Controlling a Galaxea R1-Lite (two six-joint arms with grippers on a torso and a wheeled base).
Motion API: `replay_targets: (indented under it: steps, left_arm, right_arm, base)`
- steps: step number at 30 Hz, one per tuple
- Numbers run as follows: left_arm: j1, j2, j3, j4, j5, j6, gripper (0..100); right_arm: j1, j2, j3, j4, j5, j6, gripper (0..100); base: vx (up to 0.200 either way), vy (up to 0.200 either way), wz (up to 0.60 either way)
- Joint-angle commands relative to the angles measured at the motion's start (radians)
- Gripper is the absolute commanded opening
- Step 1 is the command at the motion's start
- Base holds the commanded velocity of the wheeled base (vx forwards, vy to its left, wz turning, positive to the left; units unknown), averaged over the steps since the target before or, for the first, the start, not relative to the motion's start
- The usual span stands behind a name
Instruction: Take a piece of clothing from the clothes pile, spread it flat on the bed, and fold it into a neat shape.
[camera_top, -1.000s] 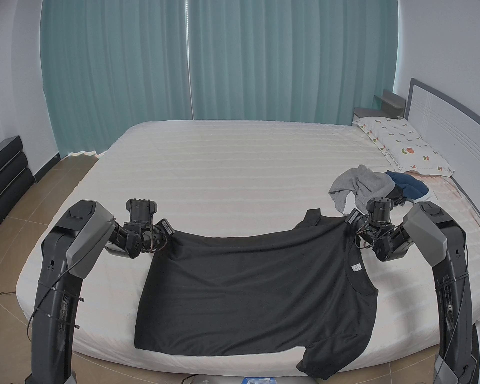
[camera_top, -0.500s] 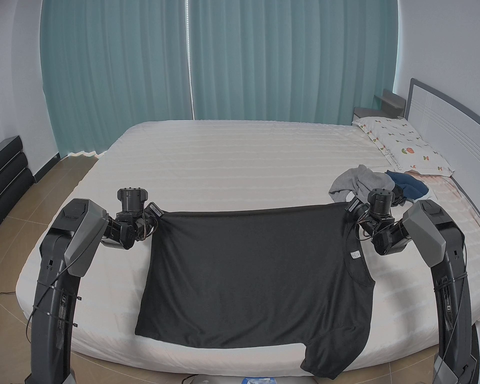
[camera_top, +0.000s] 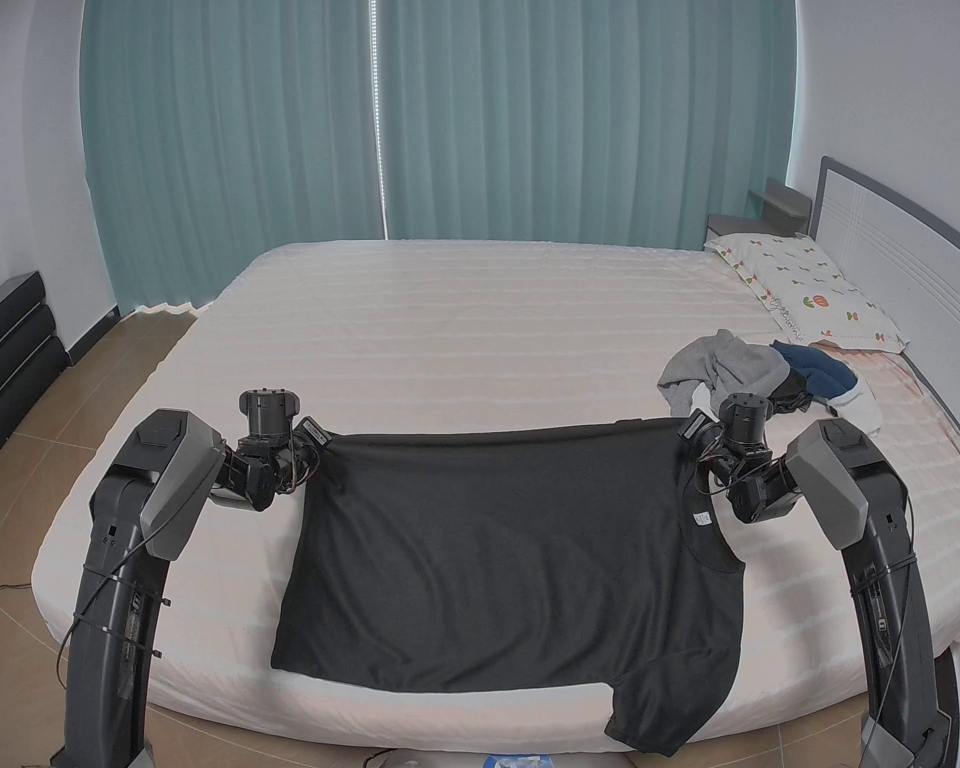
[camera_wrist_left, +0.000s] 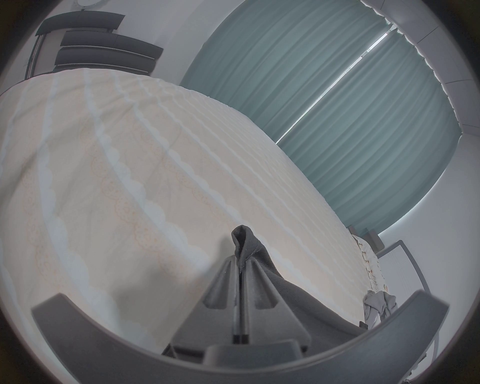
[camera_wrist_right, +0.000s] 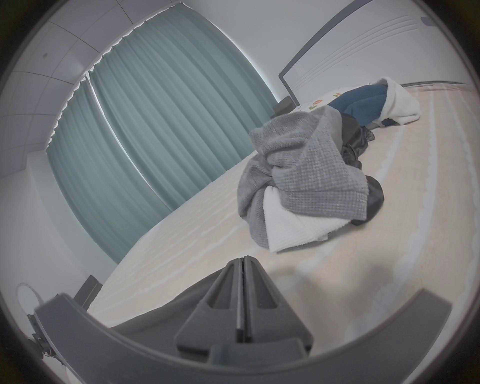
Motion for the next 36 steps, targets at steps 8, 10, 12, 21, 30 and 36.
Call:
replay_targets:
  steps: [8, 10, 12, 21, 30, 36]
  left_arm:
    - [-0.005, 0.006, 0.01, 0.003, 0.002, 0.001, 100]
    - [-0.005, -0.001, 0.026, 0.007, 0.002, 0.001, 100]
    - [0.001, -0.017, 0.05, 0.003, 0.002, 0.001, 100]
    - [0.038, -0.259, 0.378, -0.089, -0.048, -0.001, 100]
    - [0.03, -0.535, 0.917, -0.289, -0.124, 0.001, 100]
    - [-0.005, -0.604, 1.181, -0.401, -0.18, -0.036, 100]
  right_arm:
    - [0.006, 0.017, 0.005, 0.003, -0.005, -0.003, 100]
    - [-0.003, -0.012, 0.022, -0.001, -0.005, -0.003, 100]
    - [-0.014, -0.067, 0.079, -0.003, 0.003, 0.0, 100]
    - [-0.029, -0.394, 0.536, -0.061, 0.116, 0.011, 100]
    - [0.03, -0.707, 1.064, -0.081, 0.162, 0.074, 100]
    - [0.067, -0.733, 1.344, -0.247, 0.173, 0.086, 100]
  base:
    - [0.0, 0.0, 0.0]
    - [0.0, 0.0, 0.0]
    - [0.0, 0.0, 0.0]
    - [0.0, 0.0, 0.0]
    - [0.0, 0.0, 0.0]
    - [0.0, 0.0, 0.0]
